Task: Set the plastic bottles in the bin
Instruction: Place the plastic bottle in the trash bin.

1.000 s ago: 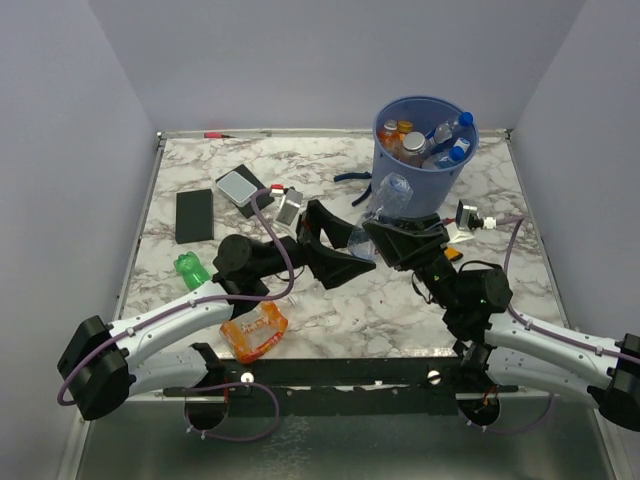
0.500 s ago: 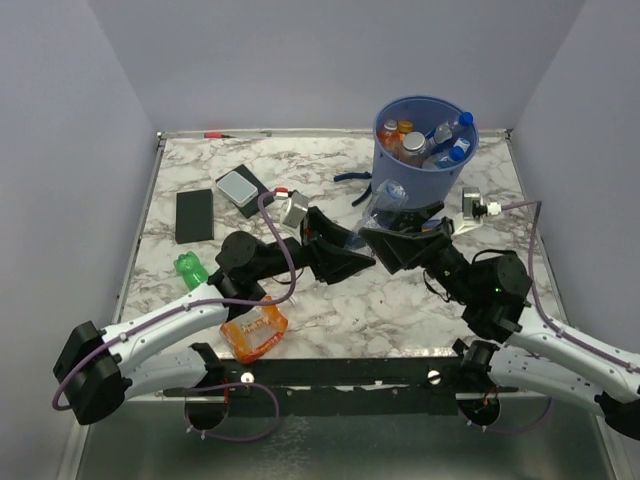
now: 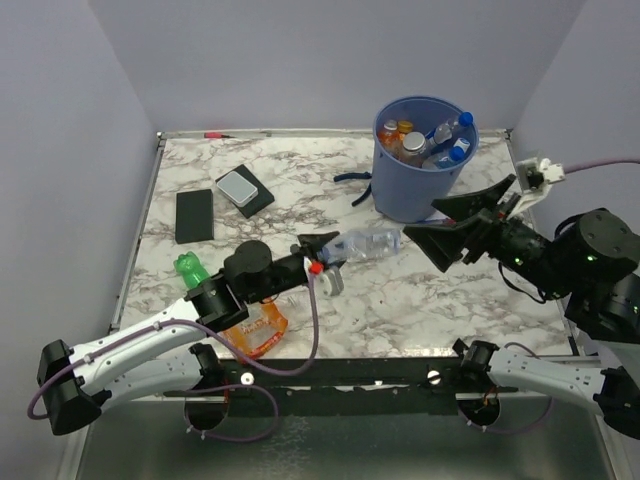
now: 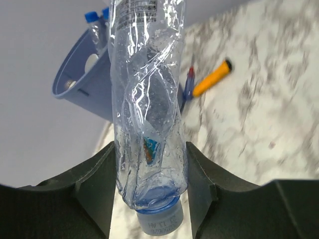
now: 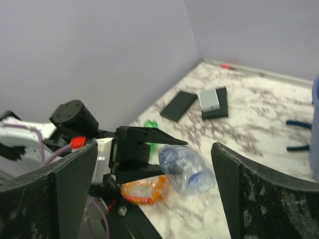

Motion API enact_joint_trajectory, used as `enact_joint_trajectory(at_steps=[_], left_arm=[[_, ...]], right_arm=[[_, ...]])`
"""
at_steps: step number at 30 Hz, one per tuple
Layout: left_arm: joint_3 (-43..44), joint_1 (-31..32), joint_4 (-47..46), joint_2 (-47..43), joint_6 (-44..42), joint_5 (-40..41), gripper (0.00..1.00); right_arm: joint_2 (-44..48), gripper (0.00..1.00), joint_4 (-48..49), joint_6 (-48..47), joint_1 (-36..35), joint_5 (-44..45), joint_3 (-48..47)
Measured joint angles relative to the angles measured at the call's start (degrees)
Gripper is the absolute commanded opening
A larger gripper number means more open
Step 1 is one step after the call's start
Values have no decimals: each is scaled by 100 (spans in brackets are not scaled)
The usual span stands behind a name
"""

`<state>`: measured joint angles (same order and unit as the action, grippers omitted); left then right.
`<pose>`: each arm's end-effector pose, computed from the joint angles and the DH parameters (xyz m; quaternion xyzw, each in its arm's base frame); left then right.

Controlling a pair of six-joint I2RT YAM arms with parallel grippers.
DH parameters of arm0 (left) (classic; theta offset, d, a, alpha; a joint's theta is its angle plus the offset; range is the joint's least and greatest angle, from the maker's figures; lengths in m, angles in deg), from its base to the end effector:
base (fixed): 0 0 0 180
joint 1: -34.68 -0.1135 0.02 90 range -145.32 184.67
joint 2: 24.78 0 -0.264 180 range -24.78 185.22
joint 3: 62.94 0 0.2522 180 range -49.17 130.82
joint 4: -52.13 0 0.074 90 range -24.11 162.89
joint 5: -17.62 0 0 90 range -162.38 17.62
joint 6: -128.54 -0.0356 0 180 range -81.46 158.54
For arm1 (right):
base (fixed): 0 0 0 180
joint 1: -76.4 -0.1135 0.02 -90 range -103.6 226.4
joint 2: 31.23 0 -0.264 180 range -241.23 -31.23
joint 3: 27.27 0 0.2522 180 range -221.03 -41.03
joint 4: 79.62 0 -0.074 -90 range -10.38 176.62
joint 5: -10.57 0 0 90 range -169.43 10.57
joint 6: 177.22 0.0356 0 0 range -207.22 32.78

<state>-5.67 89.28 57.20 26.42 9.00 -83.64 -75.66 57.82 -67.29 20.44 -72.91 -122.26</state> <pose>0.1185 -0.1787 0.3478 0.5193 0.4709 -0.2211 0.6780 0.0593 0.0806 0.5083 -0.1618 0.6362 0.4339 0.6171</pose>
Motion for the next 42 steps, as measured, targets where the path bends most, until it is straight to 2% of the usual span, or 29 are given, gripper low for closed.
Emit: enact_joint_trajectory(at_steps=[3,7,14,19,28,30,32,34,35,36,37,38,39,42], left_arm=[[-326,472,455,-24,-1908,466,0],[-540,975,848,-55,-3956,1005,0],[-542,1152,1305,-382,-5976,1469,0],[-540,1252,1703,-428,-6631,1563,0],[-452,1478,1825,-442,-6968,1567,0],[-431,1495,1818,-490,-6966,1565,0],[-428,1506,1816,-531,-6955,1565,0],[-426,1510,1816,-564,-6929,1569,0],[-426,1515,1816,-568,-6913,1572,2],[-426,1517,1812,-568,-6900,1567,13],[-426,1517,1803,-570,-6861,1561,28],[-426,1521,1788,-584,-6867,1558,74],[-426,1528,1764,-605,-6859,1554,96],[-417,1528,1593,-645,-6592,1547,99]], right_arm=[[-293,100,-741,-146,0,-15,-197],[-855,99,-1482,-293,0,-151,-197],[-1886,98,-2374,-555,-2,-769,-192],[-2059,96,-2444,-645,-2,-1099,81],[-2470,93,-2046,-754,0,-1633,503],[-2564,88,-1934,-767,-2,-1716,590],[-2621,78,-1812,-776,0,-1829,671],[-2640,58,-1679,-776,-2,-1950,739],[-2643,49,-1615,-772,-2,-2006,767],[-2645,41,-1563,-785,-20,-2063,782],[-2645,36,-1530,-815,-35,-2118,793],[-2640,32,-1528,-791,-33,-2122,802],[-2627,30,-1515,-756,-33,-2164,811],[-2568,27,-1482,-710,-28,-2035,815]])
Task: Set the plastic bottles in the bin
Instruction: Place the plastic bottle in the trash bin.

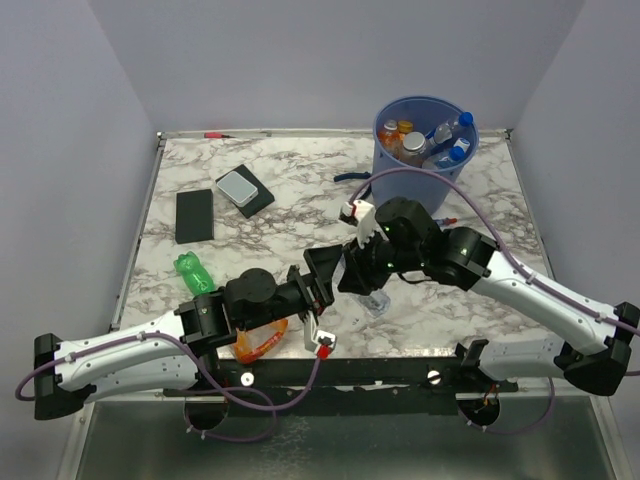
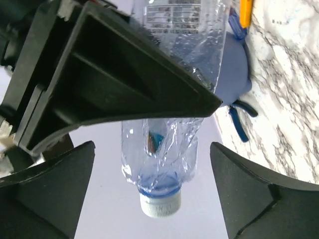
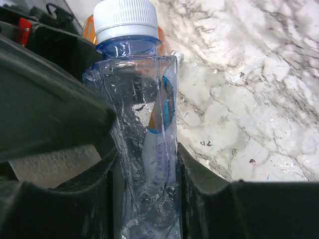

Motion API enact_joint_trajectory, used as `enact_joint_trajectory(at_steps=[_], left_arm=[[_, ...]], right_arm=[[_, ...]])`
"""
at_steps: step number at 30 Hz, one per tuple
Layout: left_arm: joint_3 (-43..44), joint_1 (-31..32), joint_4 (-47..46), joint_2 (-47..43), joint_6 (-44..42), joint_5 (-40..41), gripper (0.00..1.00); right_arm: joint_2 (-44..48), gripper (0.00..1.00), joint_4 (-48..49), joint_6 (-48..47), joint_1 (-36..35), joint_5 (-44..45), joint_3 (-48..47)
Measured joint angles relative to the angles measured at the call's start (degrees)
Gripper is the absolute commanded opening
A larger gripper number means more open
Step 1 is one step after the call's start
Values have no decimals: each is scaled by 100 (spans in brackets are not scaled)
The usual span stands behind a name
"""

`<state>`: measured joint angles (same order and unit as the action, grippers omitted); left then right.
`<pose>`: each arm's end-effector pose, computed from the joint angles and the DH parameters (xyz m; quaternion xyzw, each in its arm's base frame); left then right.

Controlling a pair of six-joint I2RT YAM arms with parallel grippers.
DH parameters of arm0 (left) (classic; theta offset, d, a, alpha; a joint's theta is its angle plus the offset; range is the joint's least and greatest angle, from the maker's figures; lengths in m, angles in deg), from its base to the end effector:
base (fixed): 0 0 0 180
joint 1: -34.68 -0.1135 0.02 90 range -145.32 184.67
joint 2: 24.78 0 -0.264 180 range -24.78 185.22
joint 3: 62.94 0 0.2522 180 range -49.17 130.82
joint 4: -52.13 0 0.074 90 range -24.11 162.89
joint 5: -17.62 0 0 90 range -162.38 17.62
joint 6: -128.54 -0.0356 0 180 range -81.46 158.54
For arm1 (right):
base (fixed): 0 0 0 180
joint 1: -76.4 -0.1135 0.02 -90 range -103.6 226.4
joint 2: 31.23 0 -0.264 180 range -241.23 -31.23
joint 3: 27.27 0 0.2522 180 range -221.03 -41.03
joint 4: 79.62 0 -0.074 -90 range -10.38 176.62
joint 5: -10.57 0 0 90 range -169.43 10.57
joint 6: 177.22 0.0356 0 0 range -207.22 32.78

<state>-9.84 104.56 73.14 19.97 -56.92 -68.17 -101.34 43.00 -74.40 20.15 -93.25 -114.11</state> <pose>0.0674 -0.1765 0.3120 0.7709 0.1223 0.1662 0.6026 0.1341 0.2160 0.3636 -0.3804 0.8195 0.3250 0.2794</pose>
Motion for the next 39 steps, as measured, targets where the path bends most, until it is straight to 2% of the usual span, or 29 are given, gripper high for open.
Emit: enact_joint_trajectory(at_steps=[3,6,9,11,14,16,19,23,26,31,39], left_arm=[[0,0,-267,-83,417,24,99],[-87,0,-780,-256,990,238,99],[-404,0,-1537,-452,1674,614,99],[-686,0,-2041,-505,2096,868,99],[-1128,0,-2745,-452,2732,1193,99],[-1294,0,-3029,-299,3062,1303,99],[-1412,0,-3237,-15,3589,1403,99],[-1458,0,-3381,107,4151,1502,99],[-1515,0,-3539,59,4489,1626,99],[-1644,-2,-3779,20,4809,1860,99],[-1722,-2,-3853,-22,4940,1873,99]], right_arm=[[144,27,-118,2,-2,472,-105],[409,29,-260,0,-4,1467,-400],[874,31,-11,-114,-4,2881,-688],[1248,30,745,-407,-2,3783,-649],[1591,30,2623,-1268,55,4868,-313],[1484,30,3974,-1926,289,5270,-236],[811,29,5254,-2350,1231,5322,-391],[-369,29,6181,-2164,2743,4937,-551],[-1123,29,6776,-2033,3456,4522,-474],[-2061,29,7357,-1735,4218,3753,-623],[-2656,30,7681,-1423,4572,2767,-960]])
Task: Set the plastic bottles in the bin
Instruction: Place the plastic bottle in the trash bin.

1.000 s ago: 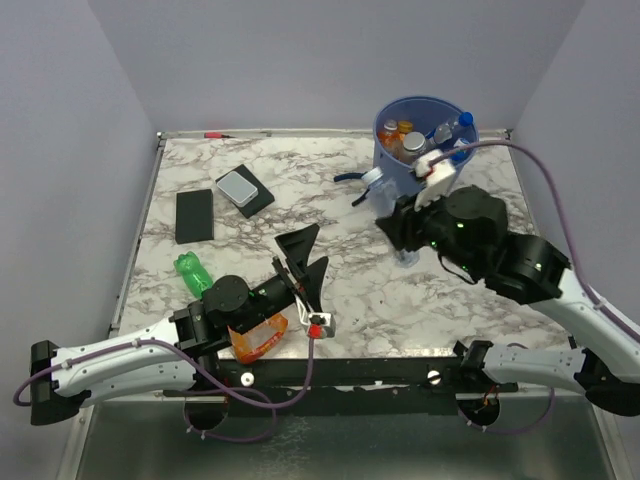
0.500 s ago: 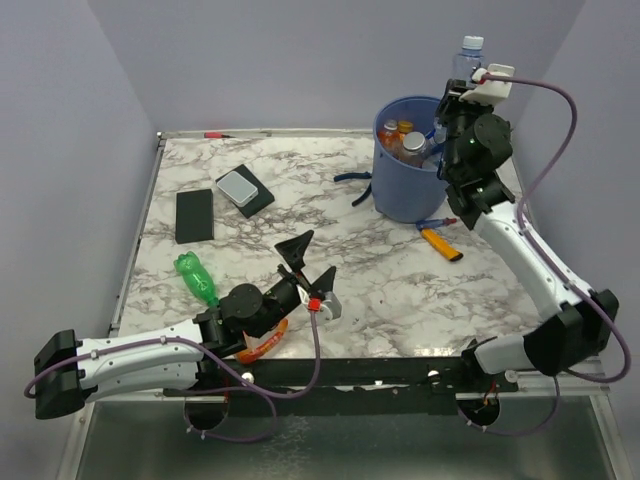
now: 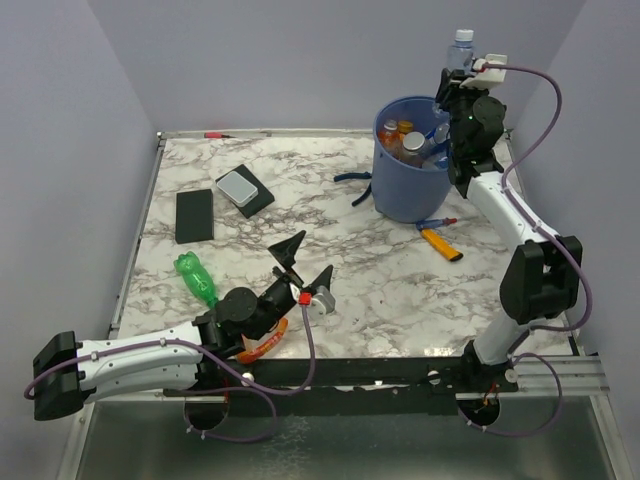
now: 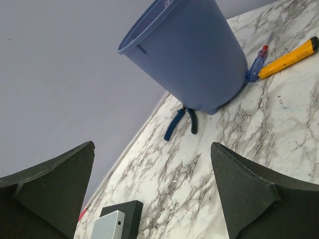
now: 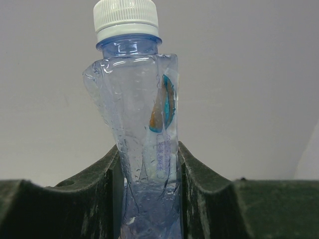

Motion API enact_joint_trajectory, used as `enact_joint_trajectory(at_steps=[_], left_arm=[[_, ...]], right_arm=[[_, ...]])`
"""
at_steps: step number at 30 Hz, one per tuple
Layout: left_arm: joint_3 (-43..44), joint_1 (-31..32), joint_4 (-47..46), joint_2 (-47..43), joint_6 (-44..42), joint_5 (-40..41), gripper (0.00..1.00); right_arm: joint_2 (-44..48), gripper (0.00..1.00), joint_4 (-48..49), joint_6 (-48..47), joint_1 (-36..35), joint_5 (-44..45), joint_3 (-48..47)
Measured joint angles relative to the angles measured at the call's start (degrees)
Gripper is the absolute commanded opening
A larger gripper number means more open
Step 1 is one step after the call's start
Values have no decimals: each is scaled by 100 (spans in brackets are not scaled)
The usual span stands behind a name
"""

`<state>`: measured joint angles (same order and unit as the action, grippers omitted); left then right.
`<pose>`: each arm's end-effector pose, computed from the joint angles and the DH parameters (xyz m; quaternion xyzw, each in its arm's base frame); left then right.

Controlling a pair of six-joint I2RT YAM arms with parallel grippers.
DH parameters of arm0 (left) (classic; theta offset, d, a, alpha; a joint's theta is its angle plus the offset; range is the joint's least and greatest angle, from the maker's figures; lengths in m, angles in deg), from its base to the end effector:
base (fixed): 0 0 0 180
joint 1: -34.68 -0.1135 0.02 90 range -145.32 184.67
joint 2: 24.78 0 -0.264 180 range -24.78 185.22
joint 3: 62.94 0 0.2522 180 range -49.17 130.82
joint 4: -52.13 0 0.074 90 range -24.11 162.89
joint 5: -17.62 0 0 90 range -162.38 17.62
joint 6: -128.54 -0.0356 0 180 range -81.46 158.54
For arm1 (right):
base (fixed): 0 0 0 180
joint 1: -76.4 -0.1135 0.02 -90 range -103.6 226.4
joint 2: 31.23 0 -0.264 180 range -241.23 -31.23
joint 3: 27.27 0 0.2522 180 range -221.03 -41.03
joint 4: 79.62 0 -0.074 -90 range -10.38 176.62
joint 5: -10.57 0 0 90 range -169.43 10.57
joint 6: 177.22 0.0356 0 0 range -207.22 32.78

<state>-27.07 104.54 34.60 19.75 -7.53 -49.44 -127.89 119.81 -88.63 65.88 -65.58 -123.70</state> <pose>0.0773 -0.1704 0.2771 0.4601 0.4661 -0.0269 0.7552 0.4001 0.0656 0.4104 0.0380 0.5822 -0.0054 0.8122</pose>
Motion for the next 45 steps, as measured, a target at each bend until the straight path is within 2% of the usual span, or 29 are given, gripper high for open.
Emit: enact_joint_trajectory(at_steps=[7,9,13,17,25,33,35,36,39,40,42,45], left_arm=[[-48,0,-42,-72,-4,0,99],[-52,0,-39,-72,-4,0,99],[-61,0,-42,-72,-4,-2,99],[-66,0,-42,-72,-9,-17,99],[-85,0,-42,-61,-15,-61,99],[-87,0,-42,-59,-15,-87,99],[-87,0,-42,-59,-13,-87,99],[-87,0,-42,-59,-13,-87,99],[-87,0,-42,-61,-13,-94,99],[-87,0,-42,-61,-13,-101,99],[-87,0,-39,-61,-9,-107,99],[-87,0,-39,-68,0,-125,99]], right_arm=[[-549,35,103,-17,-4,-308,-170],[-732,42,96,-33,-2,-330,-170],[-1010,64,37,-57,4,-365,-170],[-1062,71,-26,-39,11,-439,-173],[-1060,68,-26,13,11,-472,-221],[-820,42,-42,201,11,-466,-208],[-713,38,-50,214,11,-466,-208],[-658,39,-57,236,11,-470,-208],[-592,63,-120,262,11,-468,-240],[-592,67,-149,278,11,-466,-247],[-592,69,-289,317,20,-466,-249],[-647,65,-638,369,68,-468,-442]])
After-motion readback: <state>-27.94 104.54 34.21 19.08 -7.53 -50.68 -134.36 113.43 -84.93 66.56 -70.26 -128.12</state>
